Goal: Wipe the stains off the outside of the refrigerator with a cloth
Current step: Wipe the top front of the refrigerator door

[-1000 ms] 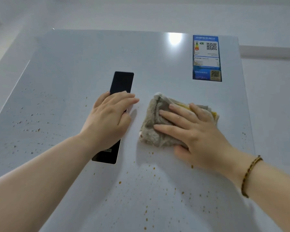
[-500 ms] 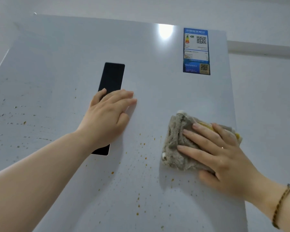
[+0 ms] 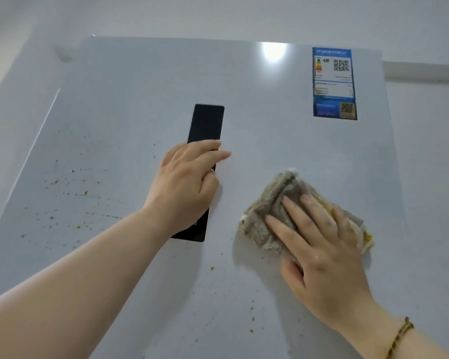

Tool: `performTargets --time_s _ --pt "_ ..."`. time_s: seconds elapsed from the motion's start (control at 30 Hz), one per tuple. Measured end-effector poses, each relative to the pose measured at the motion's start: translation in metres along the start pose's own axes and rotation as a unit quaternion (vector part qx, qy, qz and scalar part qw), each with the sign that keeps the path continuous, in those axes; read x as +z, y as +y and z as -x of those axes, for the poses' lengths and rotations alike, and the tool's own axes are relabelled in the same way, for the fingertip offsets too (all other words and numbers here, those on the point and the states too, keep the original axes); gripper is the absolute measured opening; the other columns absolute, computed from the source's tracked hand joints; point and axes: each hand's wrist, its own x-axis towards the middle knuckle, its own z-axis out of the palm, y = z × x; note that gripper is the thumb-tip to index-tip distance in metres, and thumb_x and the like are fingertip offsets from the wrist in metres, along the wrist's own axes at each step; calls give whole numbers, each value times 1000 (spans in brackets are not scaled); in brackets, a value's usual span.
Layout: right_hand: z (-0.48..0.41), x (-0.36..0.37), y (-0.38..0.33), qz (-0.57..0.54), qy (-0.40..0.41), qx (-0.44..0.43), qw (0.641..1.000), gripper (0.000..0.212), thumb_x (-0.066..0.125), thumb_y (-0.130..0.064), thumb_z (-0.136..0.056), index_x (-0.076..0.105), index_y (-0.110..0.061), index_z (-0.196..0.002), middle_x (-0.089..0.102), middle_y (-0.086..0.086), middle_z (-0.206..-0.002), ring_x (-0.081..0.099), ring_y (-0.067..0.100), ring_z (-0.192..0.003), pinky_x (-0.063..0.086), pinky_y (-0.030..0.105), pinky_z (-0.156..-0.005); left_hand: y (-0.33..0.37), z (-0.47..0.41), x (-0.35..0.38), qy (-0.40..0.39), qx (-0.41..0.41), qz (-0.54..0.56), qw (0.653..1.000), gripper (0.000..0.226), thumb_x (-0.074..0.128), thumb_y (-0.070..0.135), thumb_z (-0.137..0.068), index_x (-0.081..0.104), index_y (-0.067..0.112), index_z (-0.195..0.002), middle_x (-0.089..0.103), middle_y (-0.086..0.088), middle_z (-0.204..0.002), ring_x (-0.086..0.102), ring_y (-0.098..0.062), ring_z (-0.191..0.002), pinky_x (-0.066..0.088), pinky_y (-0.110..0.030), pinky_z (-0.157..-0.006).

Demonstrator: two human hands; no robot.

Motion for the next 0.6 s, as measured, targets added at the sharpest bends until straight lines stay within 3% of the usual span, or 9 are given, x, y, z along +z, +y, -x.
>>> performTargets --time_s 0.07,0.13,0.23,0.3,0.33,0.43,0.53,0.6 --pt "-12 -1 11 -11 -9 -39 999 48 40 -25 -73 46 -25 -120 57 7 -127 37 24 -124 17 43 -105 -14 6 -13 18 -32 -10 999 53 28 18 -79 58 18 -122 50 5 -133 30 -2 -118 4 -4 -98" --pt "-38 4 21 -3 -8 -4 1000 48 38 -26 -73 47 -23 -120 59 12 -126 36 26 -122 21 46 -103 -32 13 -29 25 -75 -27 996 56 26 20 -78 54 19 -126 48 6 -135 32 -6 -124 4 -2 -95" --pt "-84 7 9 -12 -4 189 982 55 33 -25 -74 54 -13 -124 50 18 -134 36 32 -129 21 60 -103 -62 24 -55 41 -153 -37 987 60 22 23 -75 54 20 -125 50 4 -133 34 -12 -127 8 -8 -94" --pt "-104 12 -13 -22 -9 307 951 62 30 -24 -73 48 -14 -131 38 15 -144 26 33 -137 9 58 -109 -79 32 -70 61 -198 -35 978 59 22 23 -75 55 19 -123 51 2 -130 34 -14 -124 11 -12 -95" --pt "-108 14 -26 -27 -5 318 948 63 29 -24 -73 48 -14 -132 37 15 -145 25 33 -138 8 58 -109 -87 37 -77 65 -220 -34 973 55 23 23 -79 55 19 -124 50 1 -130 33 -15 -125 13 -16 -98" --pt "-98 27 -62 -8 34 177 984 54 32 -25 -74 59 -12 -119 55 18 -129 42 35 -125 21 57 -104 -110 50 -95 61 -268 -40 961 42 33 9 -92 49 20 -129 41 0 -138 28 -18 -130 16 -28 -107" --pt "-78 36 -73 -1 26 20 999 46 37 -24 -75 53 -19 -117 60 12 -124 37 28 -121 21 49 -101 -129 55 -110 76 -327 -18 942 46 34 5 -93 41 20 -136 32 -2 -145 23 -19 -134 14 -33 -110" --pt "-82 34 -59 2 21 -4 1000 45 37 -25 -76 48 -20 -119 60 13 -124 39 28 -121 24 48 -100 -142 56 -119 85 -380 18 921 48 34 8 -93 36 22 -139 28 -1 -148 21 -18 -136 16 -34 -110"
